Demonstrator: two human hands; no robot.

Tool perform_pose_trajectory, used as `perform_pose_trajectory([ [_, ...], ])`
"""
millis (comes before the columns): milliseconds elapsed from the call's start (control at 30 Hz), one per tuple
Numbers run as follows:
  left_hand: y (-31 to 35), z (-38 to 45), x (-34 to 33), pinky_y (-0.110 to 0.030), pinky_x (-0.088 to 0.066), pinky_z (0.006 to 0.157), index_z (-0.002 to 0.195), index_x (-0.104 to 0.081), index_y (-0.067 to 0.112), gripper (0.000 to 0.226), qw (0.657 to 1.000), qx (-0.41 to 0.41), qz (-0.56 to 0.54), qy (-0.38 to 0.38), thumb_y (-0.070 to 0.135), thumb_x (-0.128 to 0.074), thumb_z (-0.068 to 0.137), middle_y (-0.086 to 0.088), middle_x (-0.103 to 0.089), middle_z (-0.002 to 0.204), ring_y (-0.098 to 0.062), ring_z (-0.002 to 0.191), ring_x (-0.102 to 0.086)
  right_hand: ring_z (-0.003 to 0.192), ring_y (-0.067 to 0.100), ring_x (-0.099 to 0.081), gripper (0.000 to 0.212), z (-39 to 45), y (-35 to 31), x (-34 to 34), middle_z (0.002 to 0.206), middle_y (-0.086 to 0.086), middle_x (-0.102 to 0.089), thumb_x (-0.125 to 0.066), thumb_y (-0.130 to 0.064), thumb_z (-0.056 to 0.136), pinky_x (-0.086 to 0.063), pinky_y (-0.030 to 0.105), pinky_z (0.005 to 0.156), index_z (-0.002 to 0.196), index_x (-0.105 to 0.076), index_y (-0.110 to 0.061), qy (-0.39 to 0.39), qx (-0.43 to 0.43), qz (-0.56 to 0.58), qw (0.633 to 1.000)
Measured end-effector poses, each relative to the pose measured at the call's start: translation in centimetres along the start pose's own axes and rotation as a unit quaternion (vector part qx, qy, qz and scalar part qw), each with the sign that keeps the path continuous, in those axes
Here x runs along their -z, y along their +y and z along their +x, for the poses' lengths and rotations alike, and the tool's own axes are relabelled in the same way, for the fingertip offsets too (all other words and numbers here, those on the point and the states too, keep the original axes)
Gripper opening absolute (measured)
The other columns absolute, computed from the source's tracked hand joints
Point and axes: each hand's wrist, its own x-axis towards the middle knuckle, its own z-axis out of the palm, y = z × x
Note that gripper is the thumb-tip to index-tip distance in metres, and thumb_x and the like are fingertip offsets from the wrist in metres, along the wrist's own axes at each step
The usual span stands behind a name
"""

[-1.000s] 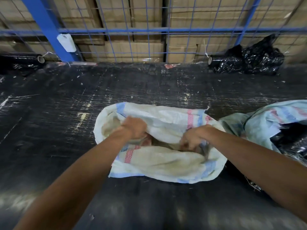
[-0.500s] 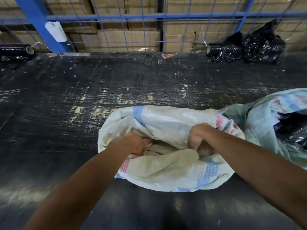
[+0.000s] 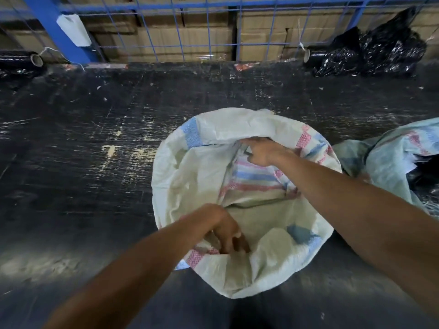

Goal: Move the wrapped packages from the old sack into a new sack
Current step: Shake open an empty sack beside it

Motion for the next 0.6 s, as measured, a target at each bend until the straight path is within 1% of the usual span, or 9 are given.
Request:
perform_pose_trajectory([
  [100, -3.4, -0.2, 2.9, -0.035, -0.044, 0.095, 0.123, -0.067, 0.019, 0.034, 0.976, 0.036, -0.048, 0.208, 0.010, -0.059, 0.091, -0.008, -0.064, 0.128, -0.021, 0.113, -0.058, 0.126, 0.029, -0.049, 0.033, -1.7, -0.1, -2.7, 0.137, 0.003, -0.047, -0.062, -0.031, 0.089, -0.043, 0.039, 0.100, 0.121, -0.057, -0.034, -0.004, 0.030, -0.075, 0.997],
  [167, -6.0, -0.5, 4.2, -0.047, -0.024, 0.116, 0.133, -0.057, 0.034, 0.044, 0.928, 0.145, 0.040, 0.340, 0.038, -0.064, 0.090, -0.001, -0.044, 0.149, -0.029, 0.140, -0.036, 0.136, 0.032, -0.039, 0.048, -3.7, 0.3, -4.8, 0.141, 0.002, -0.042, -0.070, -0.045, 0.083, -0.034, 0.047, 0.108, 0.127, -0.052, -0.042, -0.113, 0.032, -0.177, 0.977],
  [233, -8.6, -1.2, 4.2, -0.053, 0.001, 0.121, 0.155, -0.025, 0.037, 0.076, 0.903, 0.275, 0.072, 0.323, 0.057, -0.056, 0.090, 0.002, -0.010, 0.165, -0.031, 0.153, -0.004, 0.148, 0.035, -0.016, 0.071, -6.0, 1.3, -6.1, 0.159, 0.004, -0.023, -0.063, -0.058, 0.085, -0.013, 0.056, 0.118, 0.147, -0.034, -0.043, -0.245, -0.059, -0.227, 0.941],
  [267, -9.9, -1.5, 4.2, -0.049, 0.004, 0.122, 0.159, -0.010, 0.034, 0.083, 0.891, 0.316, 0.055, 0.321, 0.063, -0.049, 0.092, -0.001, 0.000, 0.167, -0.029, 0.154, 0.003, 0.150, 0.034, -0.012, 0.074, -7.2, 2.2, -6.1, 0.163, 0.004, -0.018, -0.060, -0.060, 0.087, -0.009, 0.054, 0.120, 0.151, -0.031, -0.040, -0.298, -0.112, -0.232, 0.919],
  [333, -11.9, -2.7, 3.4, -0.038, -0.008, 0.123, 0.160, -0.002, 0.028, 0.088, 0.876, 0.372, -0.001, 0.306, 0.067, -0.045, 0.093, -0.003, -0.001, 0.168, -0.025, 0.154, -0.004, 0.145, 0.032, -0.028, 0.075, -8.9, 3.8, -5.4, 0.158, 0.005, -0.032, -0.071, -0.053, 0.083, -0.025, 0.047, 0.118, 0.148, -0.042, -0.028, -0.337, -0.145, -0.261, 0.893],
  [433, -11.6, -3.8, 3.5, -0.018, -0.042, 0.096, 0.156, -0.025, 0.029, 0.082, 0.903, 0.318, -0.005, 0.290, 0.050, -0.067, 0.089, 0.001, -0.026, 0.163, -0.020, 0.146, -0.032, 0.129, 0.030, -0.050, 0.054, -10.1, 3.9, -2.6, 0.142, 0.008, -0.050, -0.069, -0.037, 0.088, -0.042, 0.040, 0.105, 0.135, -0.057, -0.014, -0.339, -0.139, -0.324, 0.872],
  [467, -11.6, -3.7, 3.6, -0.018, -0.039, 0.100, 0.157, -0.024, 0.034, 0.083, 0.910, 0.295, 0.026, 0.291, 0.054, -0.067, 0.088, 0.003, -0.023, 0.164, -0.020, 0.147, -0.030, 0.126, 0.028, -0.052, 0.048, -10.0, 3.6, -1.7, 0.138, 0.008, -0.053, -0.064, -0.035, 0.090, -0.043, 0.038, 0.102, 0.132, -0.059, -0.013, -0.343, -0.138, -0.317, 0.873],
  [533, -11.6, -3.4, 3.4, -0.041, -0.016, 0.122, 0.157, -0.007, 0.043, 0.089, 0.916, 0.274, 0.069, 0.286, 0.074, -0.051, 0.086, 0.004, -0.003, 0.167, -0.026, 0.153, -0.009, 0.110, 0.023, -0.062, 0.038, -9.3, 2.9, -0.5, 0.121, 0.007, -0.063, -0.067, -0.039, 0.086, -0.048, 0.029, 0.088, 0.117, -0.067, -0.017, -0.334, -0.153, -0.218, 0.904],
  [600, -10.7, -2.7, 4.0, -0.054, -0.013, 0.122, 0.153, -0.010, 0.052, 0.089, 0.935, 0.212, 0.080, 0.272, 0.077, -0.054, 0.080, 0.005, -0.002, 0.168, -0.029, 0.153, -0.009, 0.104, 0.021, -0.064, 0.063, -7.9, 2.7, 0.3, 0.121, 0.004, -0.063, -0.078, -0.064, 0.060, -0.051, 0.032, 0.091, 0.117, -0.066, -0.039, -0.342, -0.119, -0.053, 0.931],
])
